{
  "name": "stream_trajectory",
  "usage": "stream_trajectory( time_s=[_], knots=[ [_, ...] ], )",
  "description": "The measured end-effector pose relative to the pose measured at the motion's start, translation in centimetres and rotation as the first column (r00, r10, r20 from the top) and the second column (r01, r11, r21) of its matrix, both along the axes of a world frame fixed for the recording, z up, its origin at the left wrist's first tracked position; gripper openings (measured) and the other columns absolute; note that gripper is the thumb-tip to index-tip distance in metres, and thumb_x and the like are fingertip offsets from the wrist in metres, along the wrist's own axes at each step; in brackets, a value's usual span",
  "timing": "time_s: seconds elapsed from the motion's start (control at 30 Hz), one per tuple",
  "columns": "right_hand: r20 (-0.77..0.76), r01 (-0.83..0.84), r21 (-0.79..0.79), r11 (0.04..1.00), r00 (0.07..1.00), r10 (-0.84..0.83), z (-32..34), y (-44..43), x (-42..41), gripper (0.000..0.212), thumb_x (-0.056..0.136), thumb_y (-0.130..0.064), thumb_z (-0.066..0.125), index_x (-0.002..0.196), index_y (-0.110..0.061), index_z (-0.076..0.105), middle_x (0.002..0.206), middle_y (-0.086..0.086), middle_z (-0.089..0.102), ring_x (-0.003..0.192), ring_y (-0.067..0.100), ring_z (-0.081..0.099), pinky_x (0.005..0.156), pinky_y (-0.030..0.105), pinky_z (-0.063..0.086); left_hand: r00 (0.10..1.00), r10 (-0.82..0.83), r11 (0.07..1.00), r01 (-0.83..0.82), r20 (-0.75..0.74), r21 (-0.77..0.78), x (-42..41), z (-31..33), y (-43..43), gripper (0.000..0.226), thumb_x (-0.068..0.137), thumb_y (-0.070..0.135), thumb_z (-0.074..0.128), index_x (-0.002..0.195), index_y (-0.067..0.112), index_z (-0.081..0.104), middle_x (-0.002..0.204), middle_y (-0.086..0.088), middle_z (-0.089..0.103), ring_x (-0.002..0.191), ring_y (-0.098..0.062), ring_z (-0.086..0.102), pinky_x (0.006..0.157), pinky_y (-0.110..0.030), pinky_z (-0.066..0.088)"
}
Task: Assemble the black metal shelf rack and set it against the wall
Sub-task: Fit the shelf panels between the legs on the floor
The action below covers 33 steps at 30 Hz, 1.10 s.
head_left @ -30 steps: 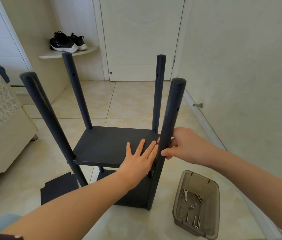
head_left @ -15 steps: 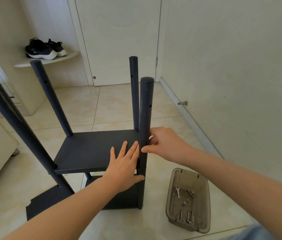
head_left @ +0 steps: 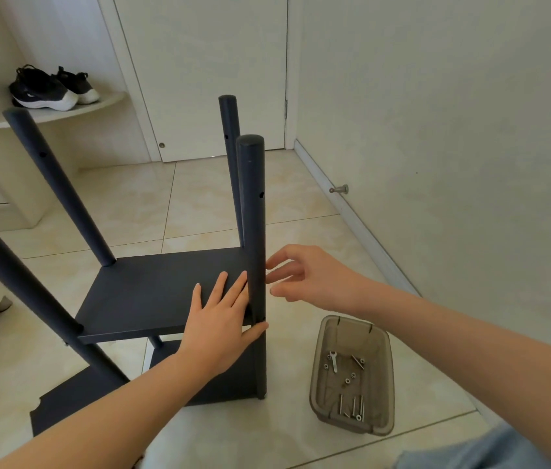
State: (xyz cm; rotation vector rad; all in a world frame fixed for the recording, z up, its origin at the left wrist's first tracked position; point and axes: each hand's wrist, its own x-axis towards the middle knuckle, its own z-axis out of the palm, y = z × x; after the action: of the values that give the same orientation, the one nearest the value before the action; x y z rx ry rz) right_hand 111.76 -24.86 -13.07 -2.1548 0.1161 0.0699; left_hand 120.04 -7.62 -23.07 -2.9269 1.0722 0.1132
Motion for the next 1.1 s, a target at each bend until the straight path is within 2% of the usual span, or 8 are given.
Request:
stream_trajectory(
  time_s=[0.13,0.23,0.37,0.5,0.57,0.8,0.97,1.1],
  knots=[
    [-0.058,0.017,-0.004,1.0,0.998,-0.017,-1.6,-2.1,-0.6,0.03,0.09,-0.023,0.068,0.117,-0.027,0.057,0.107,-0.009,0.072,0.094,0.005,0.068,0.078,0.022,0.056,1.0,-0.007,1.0,0.007,0.007,0.001,0.1,0.2,0.1,0.092,0.08,0.078,0.004,0.16,0.035,-0.001,0.168,0.01,-0.004,0.154,-0.02,-0.016,0.124,-0.054,-0.008],
    [-0.162,0.061,-0.042,0.997,0.985,-0.067,-3.5,-4.3,-1.3,0.024,0.09,-0.022,0.068,0.113,-0.023,0.059,0.103,-0.003,0.073,0.095,0.01,0.068,0.081,0.028,0.057,1.0,-0.019,1.0,0.019,-0.004,0.003,0.0,0.5,0.1,0.093,0.079,0.078,0.003,0.16,0.034,0.001,0.169,0.01,-0.003,0.154,-0.02,-0.015,0.125,-0.055,-0.005],
    [-0.32,0.08,-0.169,0.982,0.938,-0.131,-7.6,-6.4,-1.8,0.025,0.089,-0.018,0.07,0.112,-0.015,0.062,0.105,0.005,0.069,0.091,0.016,0.066,0.083,0.031,0.055,0.999,-0.033,0.999,0.033,-0.002,-0.004,-0.1,1.1,0.1,0.092,0.08,0.077,0.004,0.161,0.033,0.003,0.169,0.009,-0.002,0.154,-0.02,-0.014,0.125,-0.053,-0.001],
    [-0.464,-0.016,-0.365,0.931,0.87,-0.167,-13.4,-7.2,-1.9,0.027,0.09,-0.024,0.067,0.114,-0.012,0.066,0.114,0.004,0.067,0.106,0.021,0.063,0.083,0.026,0.048,0.999,-0.05,0.998,0.05,-0.004,-0.034,-0.1,1.3,0.0,0.092,0.08,0.077,0.007,0.161,0.033,0.007,0.169,0.009,0.001,0.155,-0.02,-0.01,0.126,-0.052,0.0],
    [-0.523,-0.011,-0.408,0.913,0.823,-0.224,-16.8,-7.5,-2.0,0.028,0.092,-0.024,0.065,0.116,-0.009,0.066,0.118,0.008,0.067,0.109,0.023,0.062,0.087,0.028,0.049,0.998,-0.067,0.997,0.067,-0.005,-0.046,-0.2,1.1,0.1,0.091,0.08,0.077,0.009,0.161,0.034,0.008,0.169,0.01,0.003,0.155,-0.02,-0.009,0.126,-0.051,0.001],
    [-0.587,0.168,-0.412,0.895,0.703,-0.402,-26.1,-9.1,-3.6,0.017,0.095,-0.016,0.057,0.106,-0.005,0.065,0.115,0.014,0.067,0.109,0.028,0.062,0.08,0.029,0.049,0.994,-0.11,0.986,0.107,-0.014,-0.129,0.6,1.9,0.7,0.094,0.076,0.082,0.014,0.158,0.036,0.019,0.166,0.013,0.019,0.156,-0.017,0.007,0.125,-0.041,0.005],
    [-0.636,0.163,-0.387,0.908,0.666,-0.39,-29.6,-10.1,-4.3,0.019,0.091,-0.021,0.066,0.106,-0.009,0.066,0.113,0.009,0.068,0.107,0.025,0.063,0.075,0.023,0.043,0.992,-0.122,0.982,0.122,0.003,-0.146,0.4,1.7,0.7,0.091,0.079,0.081,0.019,0.157,0.033,0.029,0.164,0.011,0.024,0.155,-0.021,0.014,0.123,-0.042,0.009],
    [-0.652,0.16,-0.382,0.91,0.652,-0.388,-31.4,-10.1,-3.4,0.02,0.094,-0.019,0.062,0.109,-0.006,0.064,0.113,0.012,0.067,0.105,0.027,0.064,0.075,0.025,0.045,0.992,-0.121,0.986,0.125,0.045,-0.113,0.4,1.5,0.6,0.088,0.082,0.079,0.025,0.154,0.03,0.037,0.161,0.008,0.034,0.152,-0.025,0.026,0.119,-0.041,0.013]
  ],
)
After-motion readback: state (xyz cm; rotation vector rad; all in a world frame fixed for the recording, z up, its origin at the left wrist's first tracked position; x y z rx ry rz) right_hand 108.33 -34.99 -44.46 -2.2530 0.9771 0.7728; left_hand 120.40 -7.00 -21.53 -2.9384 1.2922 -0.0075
